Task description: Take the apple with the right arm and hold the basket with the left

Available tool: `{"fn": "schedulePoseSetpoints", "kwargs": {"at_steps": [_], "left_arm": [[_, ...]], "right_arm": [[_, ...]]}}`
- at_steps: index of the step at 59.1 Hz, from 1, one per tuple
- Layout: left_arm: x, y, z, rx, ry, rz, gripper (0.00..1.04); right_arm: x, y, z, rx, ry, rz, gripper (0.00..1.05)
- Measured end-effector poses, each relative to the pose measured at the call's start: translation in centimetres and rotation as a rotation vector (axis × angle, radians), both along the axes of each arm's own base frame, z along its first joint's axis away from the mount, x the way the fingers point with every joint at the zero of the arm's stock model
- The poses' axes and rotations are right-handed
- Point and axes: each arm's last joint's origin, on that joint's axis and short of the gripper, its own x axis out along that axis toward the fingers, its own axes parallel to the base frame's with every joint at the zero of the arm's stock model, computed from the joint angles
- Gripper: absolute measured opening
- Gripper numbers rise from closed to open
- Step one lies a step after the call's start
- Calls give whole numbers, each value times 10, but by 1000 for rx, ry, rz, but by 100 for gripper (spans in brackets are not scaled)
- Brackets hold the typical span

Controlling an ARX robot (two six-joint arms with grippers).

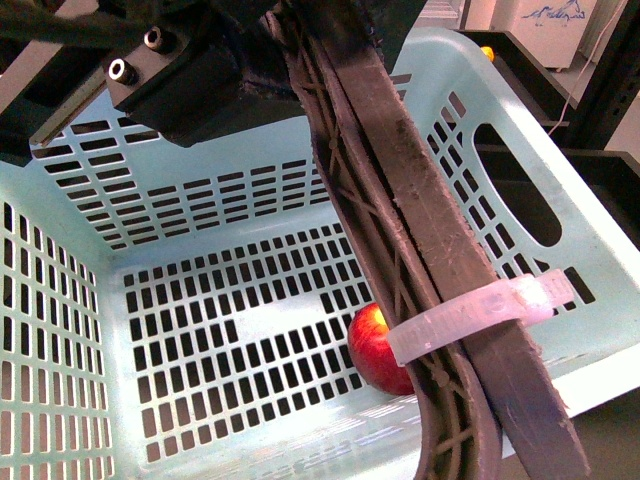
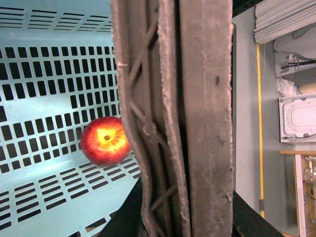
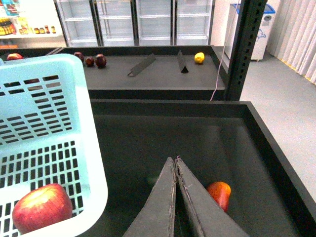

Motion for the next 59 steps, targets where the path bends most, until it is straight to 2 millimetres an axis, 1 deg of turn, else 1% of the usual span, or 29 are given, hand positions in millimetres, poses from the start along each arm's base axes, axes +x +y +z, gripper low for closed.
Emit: {"fn": "schedulePoseSetpoints", "kwargs": {"at_steps": [15,48,50,52,57,59], "left_arm": [[0,0,0,-2,2,-4,18],[0,0,0,-2,2,-2,18],[0,0,0,-2,2,-3,18],[0,0,0,-2,2,-2,18],[0,0,0,-2,2,-2,18],[0,0,0,-2,2,-2,18]], "right_arm": [[0,0,-7,0,-6,1,2],[-2,0,-6,0,-28,0,2],[-2,0,-6,-1,-28,0,4],[-2,0,-6,0,-28,0,11],[-2,0,-6,0,-28,0,23],[-2,0,-6,0,-28,0,30]]}}
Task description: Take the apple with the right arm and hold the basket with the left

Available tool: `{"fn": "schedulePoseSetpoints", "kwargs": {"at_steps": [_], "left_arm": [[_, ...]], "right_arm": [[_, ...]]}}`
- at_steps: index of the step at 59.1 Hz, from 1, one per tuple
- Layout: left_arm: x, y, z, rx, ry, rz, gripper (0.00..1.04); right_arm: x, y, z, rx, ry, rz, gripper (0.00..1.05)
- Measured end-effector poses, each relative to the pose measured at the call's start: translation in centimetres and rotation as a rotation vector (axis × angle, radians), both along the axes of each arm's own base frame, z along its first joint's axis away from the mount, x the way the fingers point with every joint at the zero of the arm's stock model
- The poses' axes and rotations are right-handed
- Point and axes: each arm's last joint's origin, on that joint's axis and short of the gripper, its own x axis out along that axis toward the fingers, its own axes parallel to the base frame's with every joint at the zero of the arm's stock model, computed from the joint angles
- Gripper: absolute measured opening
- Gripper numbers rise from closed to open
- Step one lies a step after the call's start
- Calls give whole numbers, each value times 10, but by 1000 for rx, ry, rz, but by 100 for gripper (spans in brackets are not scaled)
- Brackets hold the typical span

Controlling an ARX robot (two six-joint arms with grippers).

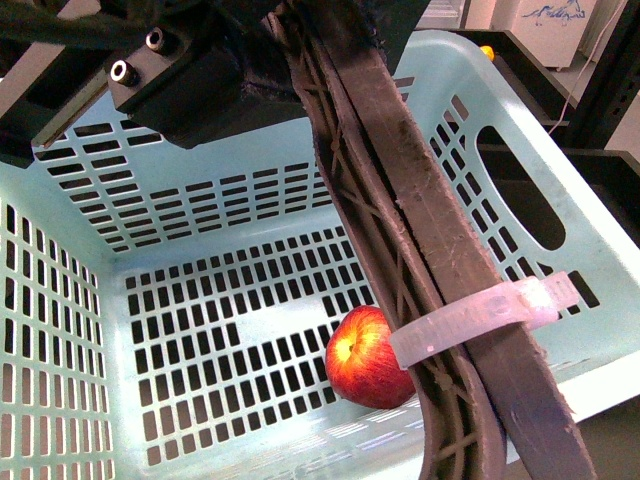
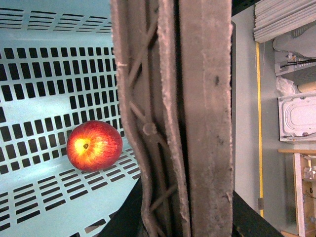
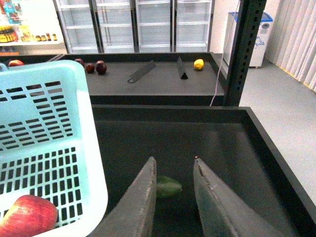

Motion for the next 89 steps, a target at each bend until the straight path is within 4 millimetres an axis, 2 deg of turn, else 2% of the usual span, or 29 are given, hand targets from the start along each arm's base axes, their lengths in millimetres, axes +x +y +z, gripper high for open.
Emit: {"fn": "schedulePoseSetpoints", "kwargs": {"at_steps": [6,10,13,16,25,33,37,45,56,64,71,89], "left_arm": [[1,-1,0,-11,-23,36,18],[8,-2,2,-132,-106,194,18],[19,0,6,-246,-157,357,18],[28,3,8,-296,-170,423,18],[70,23,1,-416,-109,624,17],[98,37,-13,-442,-44,760,17],[110,47,-27,-416,1,838,17],[123,61,-49,-386,70,944,17],[137,78,-59,-415,108,1075,17],[154,87,-64,-416,149,1120,17],[169,93,-73,-350,174,1101,17],[174,111,-89,-247,213,1090,17]], "right_arm": [[0,0,0,0,0,0,46],[0,0,0,0,0,0,57],[0,0,0,0,-1,0,65],[0,0,0,0,-1,0,72],[0,0,0,0,-1,0,97],[0,0,0,0,-1,0,96],[0,0,0,0,-1,0,96],[0,0,0,0,-1,0,96],[0,0,0,0,-1,0,96],[0,0,0,0,-1,0,96],[0,0,0,0,-1,0,96],[0,0,0,0,-1,0,96]]}}
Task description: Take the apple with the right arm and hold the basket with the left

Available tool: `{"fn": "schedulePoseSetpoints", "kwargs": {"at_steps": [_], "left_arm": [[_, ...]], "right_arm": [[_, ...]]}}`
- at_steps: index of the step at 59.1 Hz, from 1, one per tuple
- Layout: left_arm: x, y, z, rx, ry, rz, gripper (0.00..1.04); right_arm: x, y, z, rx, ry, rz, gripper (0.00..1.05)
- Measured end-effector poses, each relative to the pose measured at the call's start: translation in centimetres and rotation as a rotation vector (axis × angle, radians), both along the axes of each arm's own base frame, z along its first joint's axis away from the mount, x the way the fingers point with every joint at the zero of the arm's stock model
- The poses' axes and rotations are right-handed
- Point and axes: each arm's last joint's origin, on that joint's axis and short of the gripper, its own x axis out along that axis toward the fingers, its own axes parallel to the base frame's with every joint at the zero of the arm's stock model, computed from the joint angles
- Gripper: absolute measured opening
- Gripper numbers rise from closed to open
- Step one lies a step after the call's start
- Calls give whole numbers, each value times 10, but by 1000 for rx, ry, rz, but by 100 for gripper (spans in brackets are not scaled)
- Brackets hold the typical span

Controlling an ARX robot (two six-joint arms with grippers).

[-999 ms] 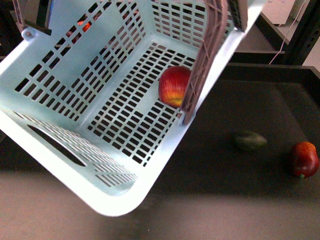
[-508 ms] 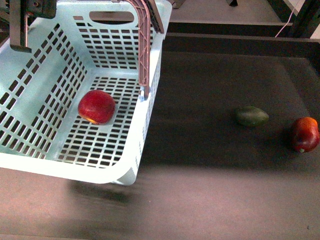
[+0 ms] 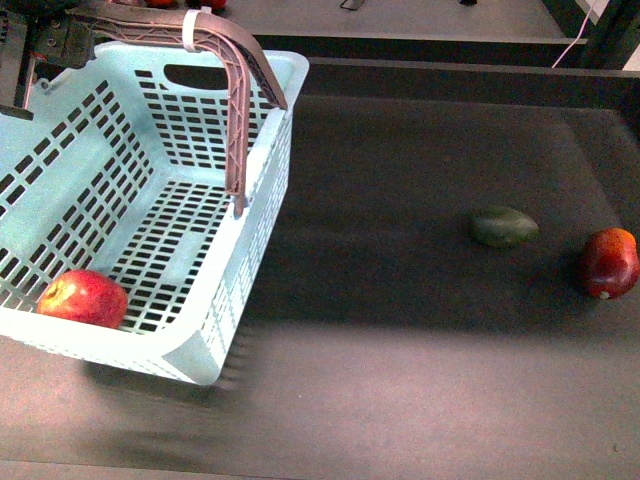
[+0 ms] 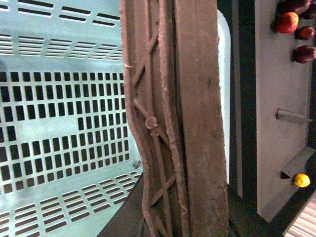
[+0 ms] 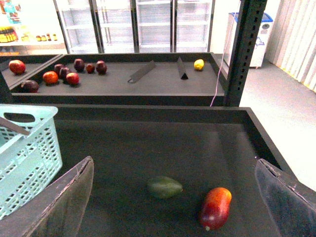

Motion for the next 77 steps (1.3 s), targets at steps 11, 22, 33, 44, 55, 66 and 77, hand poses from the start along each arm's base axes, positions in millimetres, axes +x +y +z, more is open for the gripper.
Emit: {"fn": "schedulePoseSetpoints", "kwargs": {"at_steps": [11,22,33,44,55,66,77], "left_arm": [[-4,1,-15,-3,47,0,17],[-11,4,-23,4,152,13,17],[-18,6,-25,-12,169,20,44],[-38,6,-3,-60,110,39,78],[-76,4,35,-64,25,19,97],[-101,1,58,-2,-41,-39,98],[-117,14,29,397,-418,-432,73]], "right_arm": [[0,0,0,0,0,0,96],[0,0,0,0,0,0,96],[0,0,0,0,0,0,96],[0,0,0,0,0,0,96],[0,0,0,0,0,0,96],[0,0,0,0,0,0,96],[0,0,0,0,0,0,96]]}}
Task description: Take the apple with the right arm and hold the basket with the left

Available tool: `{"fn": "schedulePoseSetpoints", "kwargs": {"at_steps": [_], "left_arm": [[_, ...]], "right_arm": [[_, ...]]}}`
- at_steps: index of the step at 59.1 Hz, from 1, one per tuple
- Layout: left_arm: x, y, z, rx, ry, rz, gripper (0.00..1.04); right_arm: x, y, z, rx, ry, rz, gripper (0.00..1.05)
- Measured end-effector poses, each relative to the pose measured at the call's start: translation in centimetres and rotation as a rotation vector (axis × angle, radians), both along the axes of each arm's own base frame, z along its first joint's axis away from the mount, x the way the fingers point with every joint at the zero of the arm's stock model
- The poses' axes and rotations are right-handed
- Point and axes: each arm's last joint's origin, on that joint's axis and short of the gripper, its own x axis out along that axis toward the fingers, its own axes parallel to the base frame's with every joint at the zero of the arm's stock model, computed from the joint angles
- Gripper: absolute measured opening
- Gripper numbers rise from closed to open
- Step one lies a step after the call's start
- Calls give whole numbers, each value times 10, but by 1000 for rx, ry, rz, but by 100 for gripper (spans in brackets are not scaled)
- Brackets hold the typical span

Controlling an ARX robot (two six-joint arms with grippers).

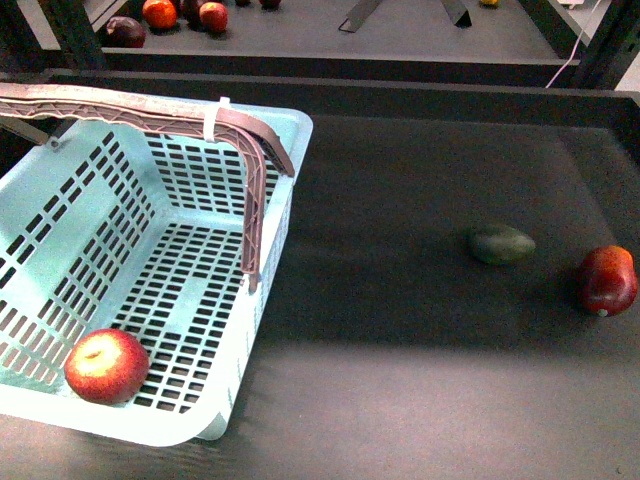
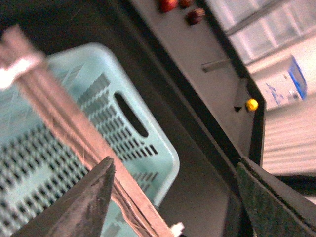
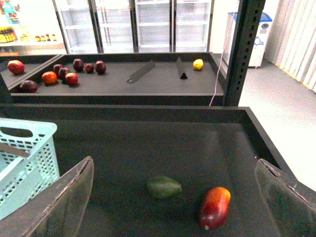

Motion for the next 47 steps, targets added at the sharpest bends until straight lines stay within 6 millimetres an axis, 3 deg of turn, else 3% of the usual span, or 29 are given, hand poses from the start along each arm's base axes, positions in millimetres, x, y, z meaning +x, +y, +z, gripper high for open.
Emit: {"fn": "schedulePoseSetpoints", "kwargs": {"at_steps": [5,11,22,47], "left_arm": [[-23,15,-4,330,-211,-67,57],[-46,30,-1,617,-307,-78,37],[-76,44,-23,760,-276,-121,3],[-125,69,-39,787,-276,-116,3]], "right_arm": [[0,0,0,0,0,0,96],[0,0,0,0,0,0,96],[0,0,0,0,0,0,96],[0,0,0,0,0,0,96]]}}
